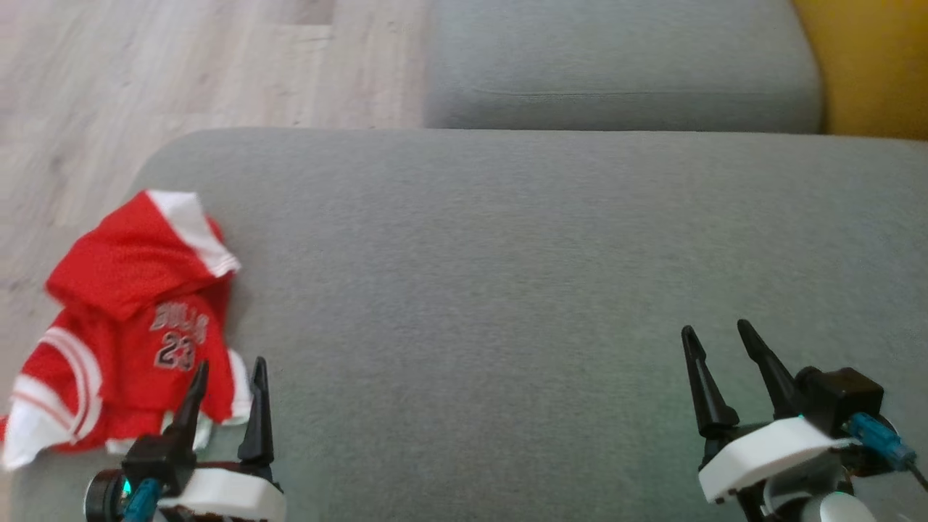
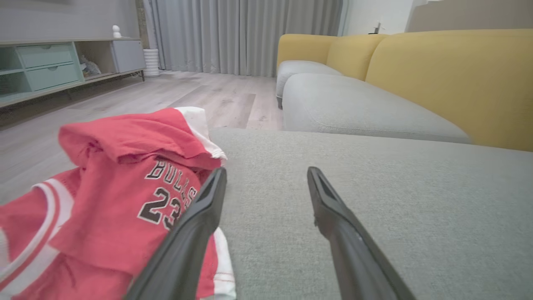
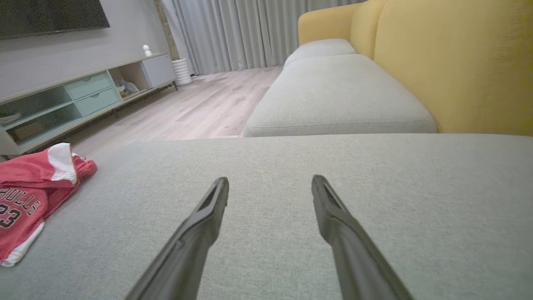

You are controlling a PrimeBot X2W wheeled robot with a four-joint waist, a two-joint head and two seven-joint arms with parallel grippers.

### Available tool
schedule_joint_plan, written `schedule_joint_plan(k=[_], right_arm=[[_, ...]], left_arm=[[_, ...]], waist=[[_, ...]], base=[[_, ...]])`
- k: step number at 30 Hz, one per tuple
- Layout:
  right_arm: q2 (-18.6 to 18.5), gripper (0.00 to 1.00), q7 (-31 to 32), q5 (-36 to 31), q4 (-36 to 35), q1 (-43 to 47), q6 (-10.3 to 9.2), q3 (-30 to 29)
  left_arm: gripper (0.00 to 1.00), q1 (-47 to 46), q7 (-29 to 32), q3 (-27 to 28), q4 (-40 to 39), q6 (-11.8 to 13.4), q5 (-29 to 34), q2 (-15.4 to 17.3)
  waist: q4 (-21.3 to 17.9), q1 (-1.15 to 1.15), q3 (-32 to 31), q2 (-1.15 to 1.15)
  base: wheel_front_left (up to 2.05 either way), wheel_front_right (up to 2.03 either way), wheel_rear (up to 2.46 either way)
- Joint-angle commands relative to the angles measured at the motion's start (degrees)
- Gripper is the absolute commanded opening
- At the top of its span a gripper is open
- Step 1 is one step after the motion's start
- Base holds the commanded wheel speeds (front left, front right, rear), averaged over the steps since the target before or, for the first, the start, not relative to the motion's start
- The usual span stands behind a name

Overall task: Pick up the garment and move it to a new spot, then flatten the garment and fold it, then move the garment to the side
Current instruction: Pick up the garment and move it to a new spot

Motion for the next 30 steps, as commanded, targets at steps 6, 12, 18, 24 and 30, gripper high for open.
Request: schedule_joint_plan(k=[6,12,18,24,30], right_arm=[[-0.34,1.00,0.50,0.07,-3.79,-2.21,-0.03,2.34],[-0.34,1.00,1.13,0.14,-4.91,-2.44,-0.03,3.04],[-0.34,1.00,1.61,-0.07,-5.68,-2.81,-0.03,3.06],[-0.34,1.00,1.91,-0.28,-6.15,-3.51,-0.03,3.11],[-0.34,1.00,2.81,-1.22,-7.30,-4.68,-0.03,2.82]], left_arm=[[1.00,-3.87,-1.13,2.51,-2.32,0.30,-0.69,1.26],[1.00,-3.91,-1.55,3.62,-3.07,0.03,-1.93,0.81],[1.00,-3.90,-1.74,4.82,-4.60,0.19,-1.89,0.33],[1.00,-3.57,-1.77,6.43,-6.25,-0.21,-1.51,-0.53],[1.00,-5.05,-1.78,6.85,-5.07,-1.14,-1.41,-1.13]], waist=[[6.80,0.00,0.50,0.00],[12.78,0.00,0.89,0.00],[17.42,0.00,1.76,0.00],[19.84,0.00,2.74,0.00],[20.49,0.00,5.31,0.00]], base=[[0.00,0.00,0.00],[0.00,0.00,0.00],[0.00,0.00,0.00],[0.00,0.00,0.00],[0.00,0.00,0.00]])
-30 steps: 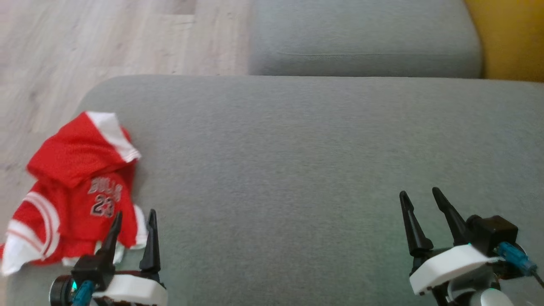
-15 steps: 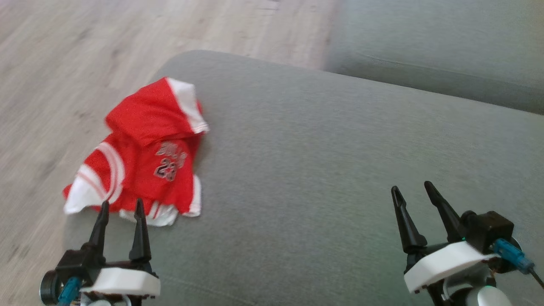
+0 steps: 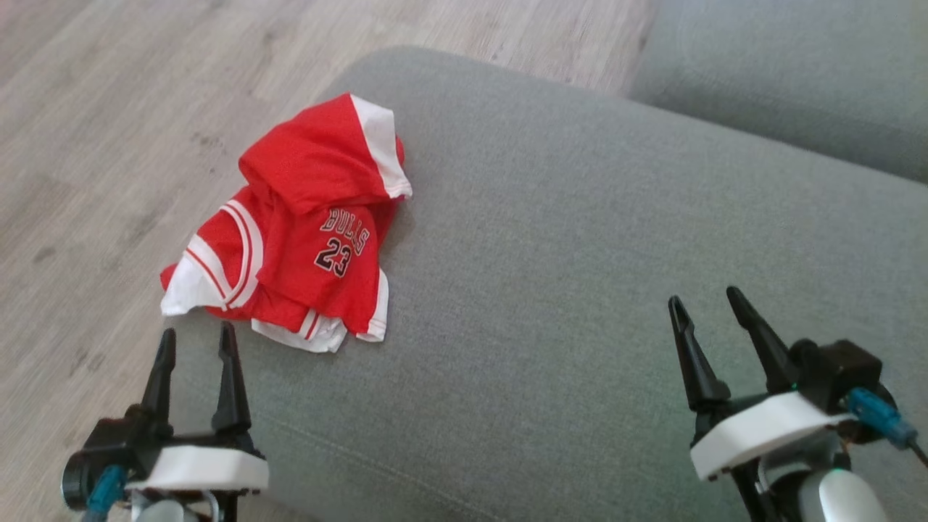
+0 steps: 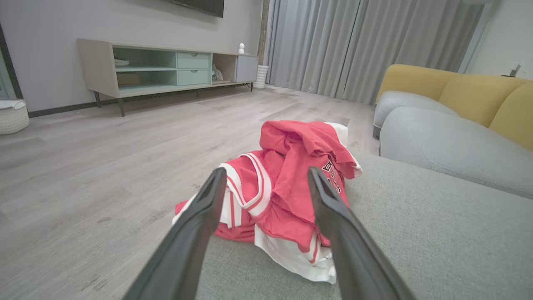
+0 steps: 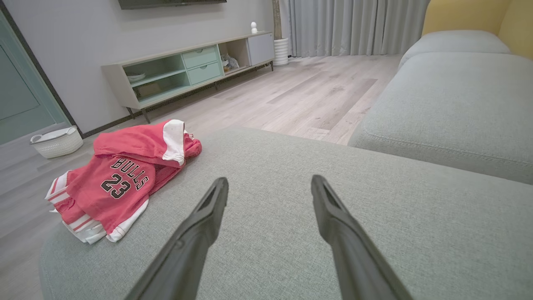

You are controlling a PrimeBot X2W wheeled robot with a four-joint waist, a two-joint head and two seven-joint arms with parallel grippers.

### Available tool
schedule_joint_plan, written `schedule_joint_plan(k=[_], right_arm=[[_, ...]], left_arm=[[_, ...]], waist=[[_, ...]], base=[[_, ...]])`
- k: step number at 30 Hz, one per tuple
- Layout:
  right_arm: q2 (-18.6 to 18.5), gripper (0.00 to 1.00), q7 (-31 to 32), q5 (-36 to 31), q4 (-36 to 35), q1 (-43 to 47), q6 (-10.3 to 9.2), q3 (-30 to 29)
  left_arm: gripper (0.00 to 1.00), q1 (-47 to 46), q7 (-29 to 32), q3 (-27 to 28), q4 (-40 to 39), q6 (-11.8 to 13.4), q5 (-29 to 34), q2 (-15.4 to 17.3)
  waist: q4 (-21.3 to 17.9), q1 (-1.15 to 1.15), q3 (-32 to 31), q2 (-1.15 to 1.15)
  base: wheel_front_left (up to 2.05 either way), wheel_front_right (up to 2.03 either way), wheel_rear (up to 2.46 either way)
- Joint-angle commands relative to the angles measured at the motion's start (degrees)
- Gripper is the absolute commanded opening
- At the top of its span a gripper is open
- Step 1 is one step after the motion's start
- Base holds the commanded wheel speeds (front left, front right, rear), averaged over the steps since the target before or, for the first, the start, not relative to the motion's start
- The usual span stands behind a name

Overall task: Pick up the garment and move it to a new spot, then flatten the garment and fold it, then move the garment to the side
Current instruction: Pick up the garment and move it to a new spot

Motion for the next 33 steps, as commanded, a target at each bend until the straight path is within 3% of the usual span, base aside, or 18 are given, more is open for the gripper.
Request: schedule_joint_plan(k=[1,10,15,25,26,27,28,33], right_arm=[[-0.35,1.00,0.45,-0.86,-2.68,-3.48,-0.03,1.09],[-0.47,1.00,6.29,-6.49,-8.18,-8.64,-0.03,0.01],[-1.64,1.00,9.18,-8.13,-11.01,-10.86,-0.03,-0.18],[-3.17,1.00,11.65,-8.65,-13.46,-12.68,-0.03,-0.19],[-3.15,1.00,11.69,-8.63,-13.51,-12.68,-0.03,-0.27],[-3.13,1.00,11.71,-8.63,-13.55,-12.69,-0.03,-0.36],[-3.09,1.00,11.68,-8.60,-13.54,-12.69,-0.03,-0.46],[-2.57,1.00,10.59,-8.08,-12.63,-12.33,-0.03,-1.20]], left_arm=[[1.00,-4.54,-0.55,2.00,-0.95,-0.46,0.07,0.53],[1.00,-22.48,5.69,-2.24,8.55,-4.01,-4.50,3.79],[1.00,-33.39,11.09,-6.84,16.77,-4.37,-8.45,5.96],[1.00,-45.41,18.51,-13.87,31.97,-4.40,-17.61,9.81],[0.79,-46.04,19.18,-14.48,33.20,-4.40,-18.25,10.11],[0.48,-46.62,19.20,-14.98,34.03,-4.41,-18.78,10.45],[0.00,-47.08,18.77,-15.47,34.60,-4.41,-19.23,10.78],[0.00,-48.06,13.16,-17.64,36.00,-4.41,-19.56,12.69]], waist=[[0.04,0.00,1.81,0.00],[-0.44,0.00,14.20,0.00],[-0.80,0.00,19.64,0.00],[-1.89,0.00,23.69,0.00],[-1.98,0.00,23.73,0.00],[-2.06,0.00,23.74,0.00],[-2.12,0.00,23.63,0.00],[-2.06,0.00,21.22,0.00]], base=[[0.00,0.00,0.00],[0.00,0.00,0.00],[0.00,0.00,0.00],[0.00,0.00,0.00],[0.00,0.00,0.00],[0.00,0.00,0.00],[0.00,0.00,0.00],[0.00,0.00,0.00]])
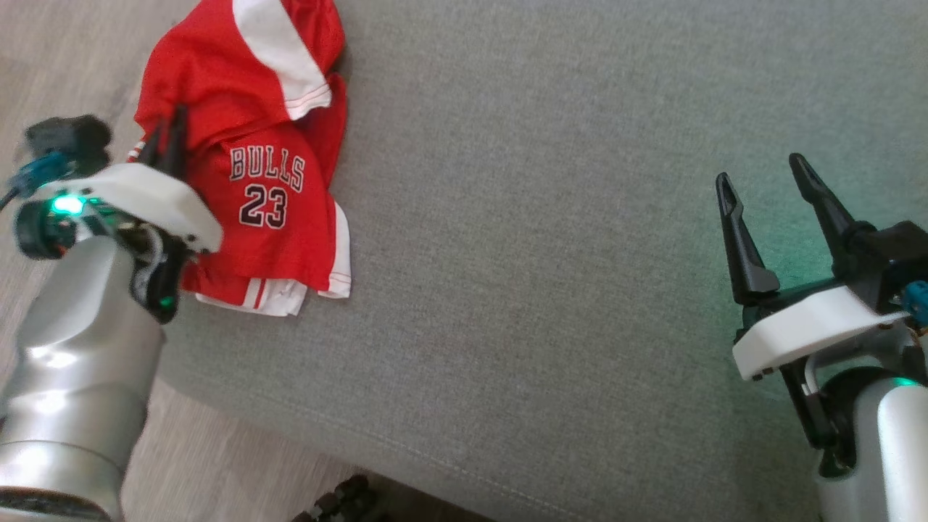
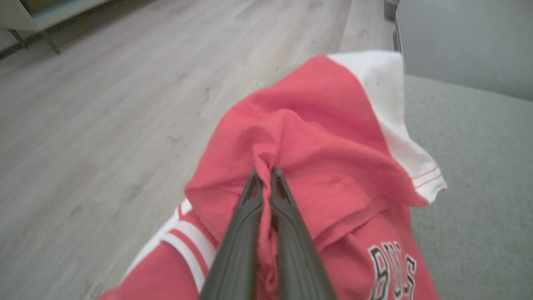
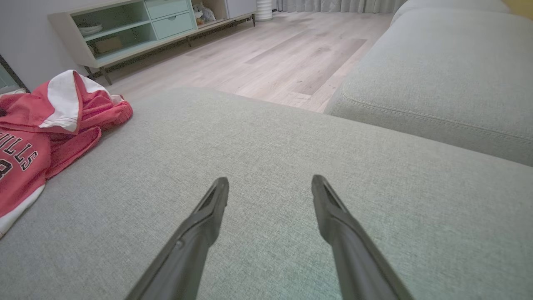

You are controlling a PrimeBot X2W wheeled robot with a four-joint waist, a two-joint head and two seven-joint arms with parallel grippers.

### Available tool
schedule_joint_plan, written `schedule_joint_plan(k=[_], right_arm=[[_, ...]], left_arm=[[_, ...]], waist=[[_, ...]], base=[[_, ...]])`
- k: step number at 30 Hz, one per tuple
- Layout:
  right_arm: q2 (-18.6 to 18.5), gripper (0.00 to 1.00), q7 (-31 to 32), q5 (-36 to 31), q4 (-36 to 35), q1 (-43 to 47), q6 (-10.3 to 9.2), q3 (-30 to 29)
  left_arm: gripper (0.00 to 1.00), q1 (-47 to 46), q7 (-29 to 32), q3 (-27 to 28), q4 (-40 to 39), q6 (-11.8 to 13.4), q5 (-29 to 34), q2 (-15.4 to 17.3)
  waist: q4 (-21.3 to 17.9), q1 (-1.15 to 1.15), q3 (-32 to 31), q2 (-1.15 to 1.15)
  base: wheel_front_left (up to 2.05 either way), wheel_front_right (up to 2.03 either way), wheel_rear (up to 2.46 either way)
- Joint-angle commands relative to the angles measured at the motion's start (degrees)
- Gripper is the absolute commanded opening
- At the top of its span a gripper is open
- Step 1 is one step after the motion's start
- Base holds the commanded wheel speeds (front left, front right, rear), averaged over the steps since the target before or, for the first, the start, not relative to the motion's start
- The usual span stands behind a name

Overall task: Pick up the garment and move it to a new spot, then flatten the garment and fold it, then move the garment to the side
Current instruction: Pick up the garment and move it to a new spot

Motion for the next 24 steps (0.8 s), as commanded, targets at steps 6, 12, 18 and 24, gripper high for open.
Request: schedule_joint_plan(k=[6,12,18,24], right_arm=[[1.67,1.00,-3.07,1.53,0.39,0.44,-0.03,0.91],[2.62,1.00,-6.47,3.55,3.25,2.95,-0.03,0.87],[2.83,1.00,-8.63,6.41,5.21,5.11,-0.03,1.89],[2.85,1.00,-9.71,8.18,6.25,6.00,-0.03,3.11]], left_arm=[[0.00,-1.88,-10.25,1.84,-2.31,0.54,1.56,6.16],[0.00,3.93,-12.97,2.33,-13.23,3.91,3.28,7.46],[0.00,13.76,-9.71,0.77,-28.40,7.93,3.57,7.67],[0.00,22.20,-4.15,-2.84,-43.16,10.75,3.61,6.86]], waist=[[-0.48,0.00,-6.92,0.00],[-2.99,0.00,-14.57,0.00],[-6.90,0.00,-18.99,0.00],[-13.29,0.00,-20.61,0.00]], base=[[0.00,0.00,0.00],[0.00,0.00,0.00],[0.00,0.00,0.00],[0.00,0.00,0.00]])
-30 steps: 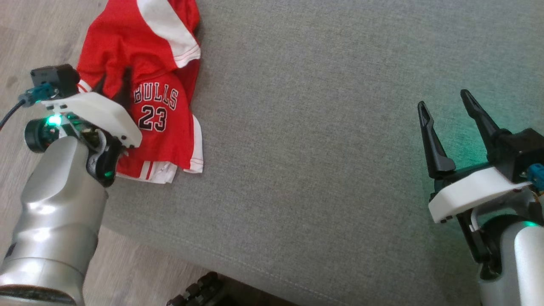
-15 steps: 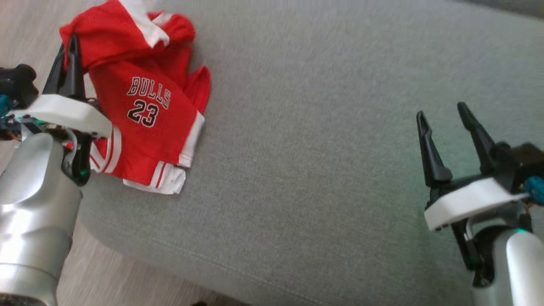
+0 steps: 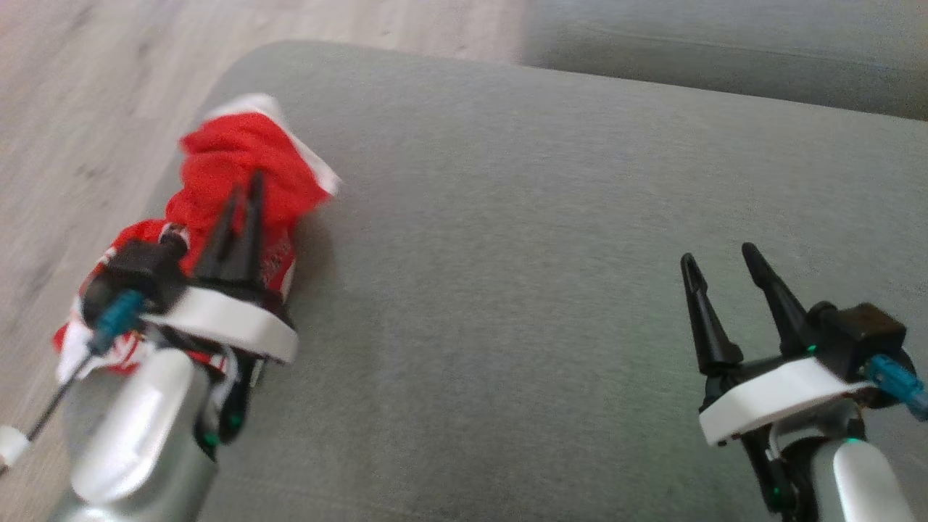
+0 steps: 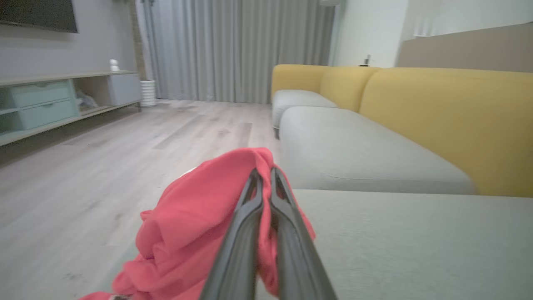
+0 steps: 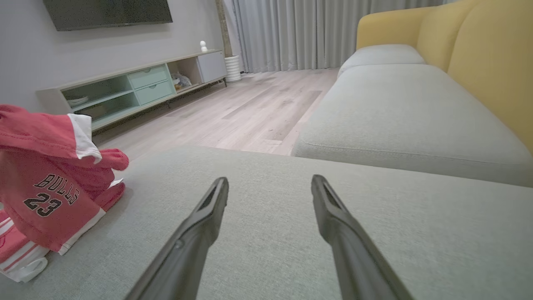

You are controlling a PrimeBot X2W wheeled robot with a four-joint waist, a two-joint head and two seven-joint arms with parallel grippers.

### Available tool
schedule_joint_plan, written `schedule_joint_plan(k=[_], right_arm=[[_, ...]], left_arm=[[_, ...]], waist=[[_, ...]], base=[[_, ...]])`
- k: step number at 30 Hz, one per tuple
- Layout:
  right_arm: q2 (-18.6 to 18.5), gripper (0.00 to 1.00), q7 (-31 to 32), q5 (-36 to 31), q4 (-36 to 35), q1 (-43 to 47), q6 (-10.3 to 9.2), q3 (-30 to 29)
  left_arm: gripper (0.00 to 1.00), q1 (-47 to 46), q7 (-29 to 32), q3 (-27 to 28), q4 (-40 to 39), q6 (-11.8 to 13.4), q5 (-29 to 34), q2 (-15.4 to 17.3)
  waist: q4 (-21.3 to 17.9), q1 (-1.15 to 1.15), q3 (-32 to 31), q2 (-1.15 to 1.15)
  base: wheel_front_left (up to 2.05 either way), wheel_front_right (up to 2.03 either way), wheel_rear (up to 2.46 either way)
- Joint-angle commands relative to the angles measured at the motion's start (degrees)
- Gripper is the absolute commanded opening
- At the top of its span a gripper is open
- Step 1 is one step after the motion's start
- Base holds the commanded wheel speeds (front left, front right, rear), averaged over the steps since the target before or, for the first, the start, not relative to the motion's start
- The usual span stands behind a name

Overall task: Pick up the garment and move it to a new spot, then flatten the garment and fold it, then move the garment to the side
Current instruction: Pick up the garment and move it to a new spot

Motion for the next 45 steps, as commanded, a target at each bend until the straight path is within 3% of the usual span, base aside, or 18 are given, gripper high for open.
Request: schedule_joint_plan(k=[1,6,17,22,26,27,28,29,36,45], right_arm=[[-0.19,1.00,-0.88,0.49,-1.77,-1.08,-0.03,2.01],[-0.19,1.00,-1.30,1.11,-1.56,-1.43,-0.03,2.55],[-0.19,1.00,-3.51,2.89,-1.19,-2.53,-0.03,2.35],[-0.18,1.00,-4.71,3.80,-0.65,-2.40,-0.03,1.46],[-0.18,1.00,-5.37,4.09,-0.13,-2.59,-0.03,1.19],[-0.18,1.00,-5.47,4.12,0.02,-2.62,-0.03,1.04],[-0.18,1.00,-5.54,4.24,0.20,-2.64,-0.03,0.97],[-0.18,1.00,-5.55,4.12,0.35,-2.65,-0.03,0.90],[-0.18,1.00,-4.65,3.27,0.79,-2.58,-0.03,0.45],[-0.18,1.00,-2.63,2.48,-0.26,-1.50,-0.03,-0.28]], left_arm=[[0.00,-0.88,1.21,0.81,-4.97,0.75,0.45,1.54],[0.00,0.85,3.76,-3.27,-9.52,0.28,0.64,-0.78],[0.00,-6.61,5.71,-14.54,-10.42,-4.03,4.68,-10.49],[0.00,-7.23,6.04,-18.31,-7.00,-6.44,4.41,-12.84],[0.00,-5.13,7.61,-22.09,-2.85,-8.33,2.64,-13.00],[0.17,-4.74,7.76,-23.15,-2.23,-8.73,2.33,-12.91],[0.65,-4.40,7.44,-24.13,-1.85,-9.04,2.17,-12.81],[1.00,-3.97,7.14,-25.09,-1.59,-9.30,1.85,-12.67],[1.00,-1.79,0.56,-26.00,-2.90,-9.13,1.47,-10.53],[1.00,0.64,-5.43,-16.86,-3.39,-0.68,1.50,-4.43]], waist=[[-5.56,0.01,-1.40,0.00],[-11.68,0.01,-0.23,0.00],[-27.39,0.01,7.12,0.00],[-30.41,0.01,9.43,0.00],[-30.55,0.01,9.70,0.00],[-30.25,0.01,9.53,0.00],[-29.83,0.01,9.19,0.00],[-29.33,0.01,8.86,0.00],[-24.23,0.01,5.12,0.00],[-17.60,0.01,1.90,0.00]], base=[[0.00,0.00,0.00],[0.00,0.00,0.00],[0.00,0.00,0.00],[0.00,0.00,0.00],[0.00,0.00,0.00],[0.00,0.00,0.00],[0.00,0.00,0.00],[0.00,0.00,0.00],[0.00,0.00,0.00],[0.00,0.00,0.00]])
